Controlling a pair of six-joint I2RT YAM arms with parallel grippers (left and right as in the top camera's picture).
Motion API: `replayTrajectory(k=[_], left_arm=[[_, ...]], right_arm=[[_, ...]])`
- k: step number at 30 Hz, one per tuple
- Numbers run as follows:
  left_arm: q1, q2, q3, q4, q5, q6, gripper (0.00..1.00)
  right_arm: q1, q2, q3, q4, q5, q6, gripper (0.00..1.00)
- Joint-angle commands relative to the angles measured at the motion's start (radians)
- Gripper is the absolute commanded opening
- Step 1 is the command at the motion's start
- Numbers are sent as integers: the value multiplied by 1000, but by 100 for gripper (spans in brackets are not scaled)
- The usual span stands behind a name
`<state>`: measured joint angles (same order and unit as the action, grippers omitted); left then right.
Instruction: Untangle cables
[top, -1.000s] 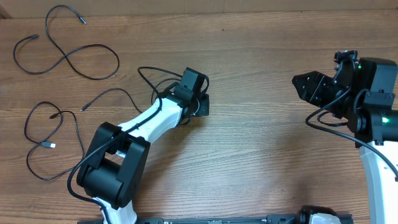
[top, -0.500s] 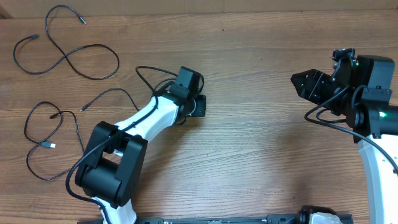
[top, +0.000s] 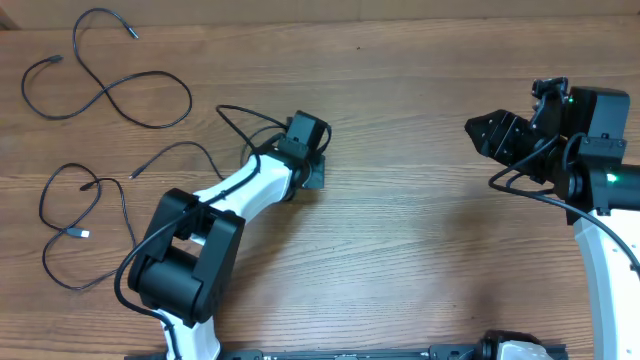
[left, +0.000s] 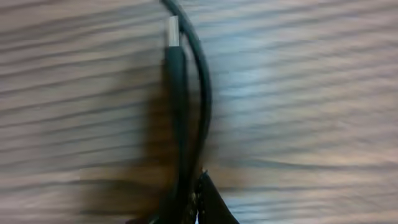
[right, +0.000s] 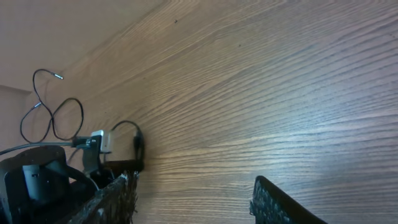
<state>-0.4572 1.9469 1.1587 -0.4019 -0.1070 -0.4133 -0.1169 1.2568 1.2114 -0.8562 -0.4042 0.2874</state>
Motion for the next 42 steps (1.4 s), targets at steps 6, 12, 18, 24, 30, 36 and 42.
replayTrajectory(k=[6,12,18,24,30,36,42], left_arm=[[92,-73,13,-177,-166,-52,4],[93,-337,37,-205,-166,18,24],[104,-613,37,-283,-166,26,86],[127,-828,37,-380,-194,33,100],[256,-982,37,-457,-210,33,100],[363,-1106,37,-511,-211,33,100],[370,-1186,37,-521,-283,51,100]], right_arm=[[5,0,19,65,-10,0,67],[5,0,20,124,-9,0,92],[5,0,20,133,-9,0,100],[3,-2,21,138,-8,-5,100],[3,-68,21,198,39,-14,100],[3,-182,21,433,93,-57,100],[3,-213,21,767,93,-57,100]])
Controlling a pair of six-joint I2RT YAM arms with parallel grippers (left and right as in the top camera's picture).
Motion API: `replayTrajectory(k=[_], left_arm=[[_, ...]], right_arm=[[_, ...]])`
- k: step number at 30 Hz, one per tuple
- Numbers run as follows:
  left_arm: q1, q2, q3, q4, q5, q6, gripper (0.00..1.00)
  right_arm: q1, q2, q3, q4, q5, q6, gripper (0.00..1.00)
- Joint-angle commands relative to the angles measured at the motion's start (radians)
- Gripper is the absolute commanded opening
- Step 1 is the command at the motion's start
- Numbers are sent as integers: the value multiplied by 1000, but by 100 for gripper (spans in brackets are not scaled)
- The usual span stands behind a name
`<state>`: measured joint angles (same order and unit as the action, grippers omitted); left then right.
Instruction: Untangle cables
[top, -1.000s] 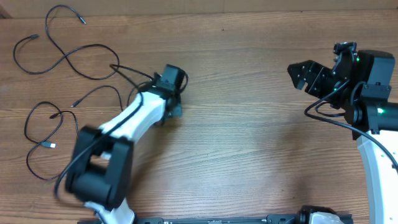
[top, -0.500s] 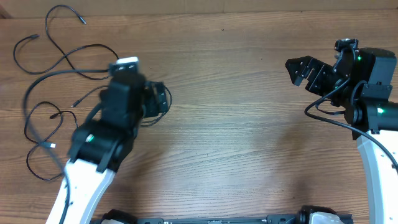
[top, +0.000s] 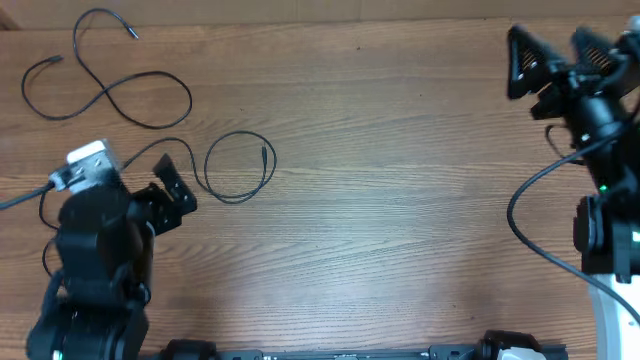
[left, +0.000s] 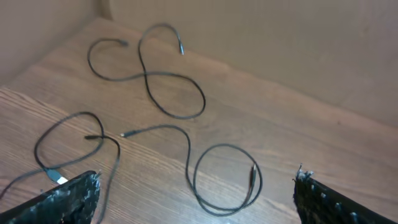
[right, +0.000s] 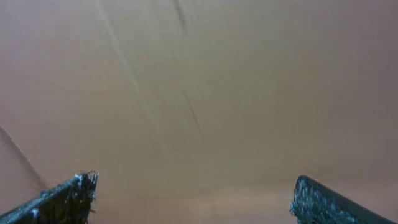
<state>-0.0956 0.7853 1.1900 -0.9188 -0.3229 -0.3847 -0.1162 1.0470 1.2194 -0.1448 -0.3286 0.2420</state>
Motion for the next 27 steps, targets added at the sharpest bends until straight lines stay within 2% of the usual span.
replayTrajectory(k=[1,7,10,16,27], left_arm=[[8,-25,6,-5,-89,23,100],[8,-22,6,-54,-114,23,99],[8,-22,6,-95,-114,23,99],[8,-21,6,-177,-95,23,100],[8,-21,6,-182,-95,23,100]], right_arm=[[3,-2,13,103,18,-11,100],[3,-2,13,298,18,-23,100],[3,-2,13,303,18,-115,100],[3,-6,13,111,19,-170,100],[3,-27,13,-142,24,-169,100]])
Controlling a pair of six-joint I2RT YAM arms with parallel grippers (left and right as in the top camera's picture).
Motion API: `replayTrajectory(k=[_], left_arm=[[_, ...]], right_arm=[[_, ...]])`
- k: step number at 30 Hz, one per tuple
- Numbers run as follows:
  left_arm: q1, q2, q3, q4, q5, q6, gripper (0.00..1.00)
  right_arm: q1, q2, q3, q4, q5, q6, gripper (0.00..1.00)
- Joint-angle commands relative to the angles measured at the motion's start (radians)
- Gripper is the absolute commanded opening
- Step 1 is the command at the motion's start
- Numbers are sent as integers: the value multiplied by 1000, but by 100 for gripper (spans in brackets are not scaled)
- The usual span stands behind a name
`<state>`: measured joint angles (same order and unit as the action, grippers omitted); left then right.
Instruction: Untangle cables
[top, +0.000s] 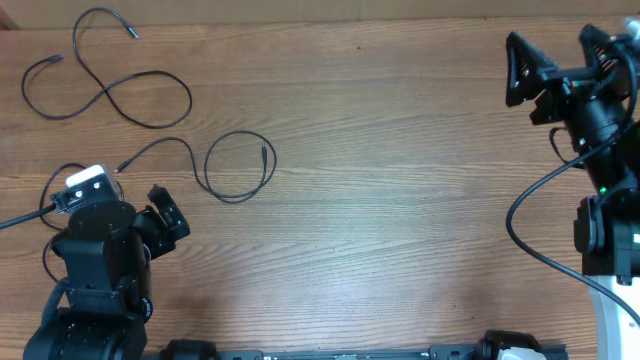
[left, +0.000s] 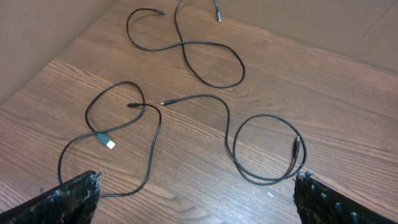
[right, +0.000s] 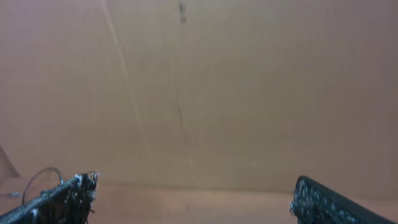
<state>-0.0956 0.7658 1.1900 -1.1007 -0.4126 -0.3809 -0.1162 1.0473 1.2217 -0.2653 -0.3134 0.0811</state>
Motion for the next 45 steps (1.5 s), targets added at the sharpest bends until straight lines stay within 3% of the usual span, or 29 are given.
replayTrajectory(k=[1,11,18,33,45], left_arm=[[8,-2,6,0,-5,19,100],[11,-10,6,0,-5,19,100],[27,-139,6,0,-5,19,100],[71,-466,6,-3,-6,19,100],[69,-675,6,-16,-6,19,99]], right_arm=[[3,-40,10,-39,9,-8,100],[3,-262,8,-150,6,-8,100],[3,-422,8,-217,6,-7,100],[1,-480,8,-236,3,-3,100],[-87,-552,8,-258,-160,0,100]])
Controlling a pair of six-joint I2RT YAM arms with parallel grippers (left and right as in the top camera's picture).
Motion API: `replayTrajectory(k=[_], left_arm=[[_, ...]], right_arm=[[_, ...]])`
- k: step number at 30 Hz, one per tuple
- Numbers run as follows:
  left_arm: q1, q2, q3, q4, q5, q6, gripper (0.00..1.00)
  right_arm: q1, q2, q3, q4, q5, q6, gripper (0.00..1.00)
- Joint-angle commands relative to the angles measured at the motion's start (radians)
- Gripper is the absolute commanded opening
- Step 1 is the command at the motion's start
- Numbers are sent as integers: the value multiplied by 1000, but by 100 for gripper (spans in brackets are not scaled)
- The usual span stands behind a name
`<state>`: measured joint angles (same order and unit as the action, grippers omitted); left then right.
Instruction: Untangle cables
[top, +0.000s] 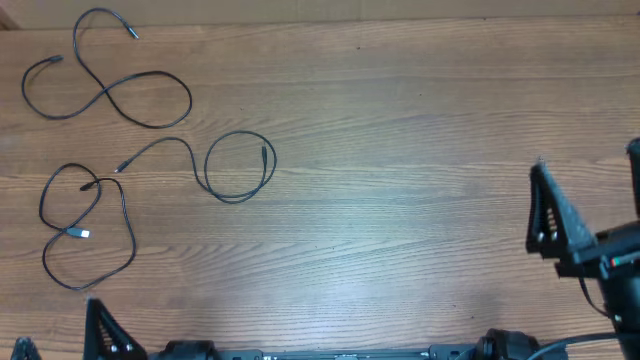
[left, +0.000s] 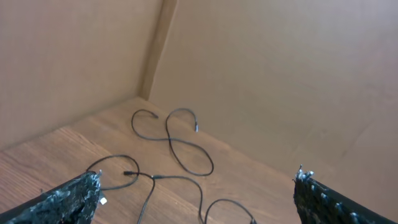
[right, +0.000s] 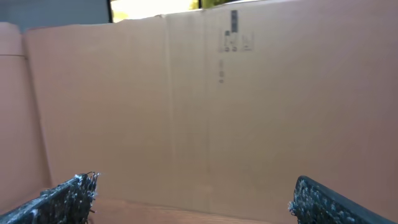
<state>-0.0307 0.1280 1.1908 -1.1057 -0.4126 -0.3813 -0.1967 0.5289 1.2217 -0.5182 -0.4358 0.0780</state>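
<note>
Three black cables lie apart on the left of the wooden table. A figure-eight cable is at the back. A cable with a round loop lies in the middle. A cable with a silver plug is nearer the front. The left wrist view shows the figure-eight cable and the plug cable far below. My left gripper is open and empty; one finger shows at the front edge. My right gripper is open and empty, with its finger at the front right.
Cardboard walls enclose the table at the back and the left. The arm bases sit along the front edge.
Both arms have drawn back to the front edge. The left is nearly out of the overhead view, and the right has gone from the back right to the front right. The cables lie unchanged.
My left gripper was low on the table at the end of the middle cable, with the plug close under its camera. Later it stood open at the left, and that cable lay free in a round loop. The right gripper was raised at the back right. Both arms are now pulled back.
</note>
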Motion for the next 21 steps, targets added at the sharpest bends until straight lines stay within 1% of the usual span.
replayTrajectory(k=[1,5,8,9,11,21], left_arm=[[6,-48,5,-26,-6,19,99],[6,-61,5,-127,-6,19,100],[6,-61,5,-242,-6,19,99],[6,-61,5,-310,-6,19,100],[6,-61,5,-393,-9,10,100],[11,-124,9,-398,-13,8,99]], right_arm=[[-7,-42,8,-9,-37,3,100],[-7,-81,8,-18,-37,3,100],[-6,-100,8,-23,-37,3,100],[-6,-102,8,-27,-38,3,100],[-7,-102,8,-32,-38,3,100],[-7,-102,8,-38,-38,3,100]])
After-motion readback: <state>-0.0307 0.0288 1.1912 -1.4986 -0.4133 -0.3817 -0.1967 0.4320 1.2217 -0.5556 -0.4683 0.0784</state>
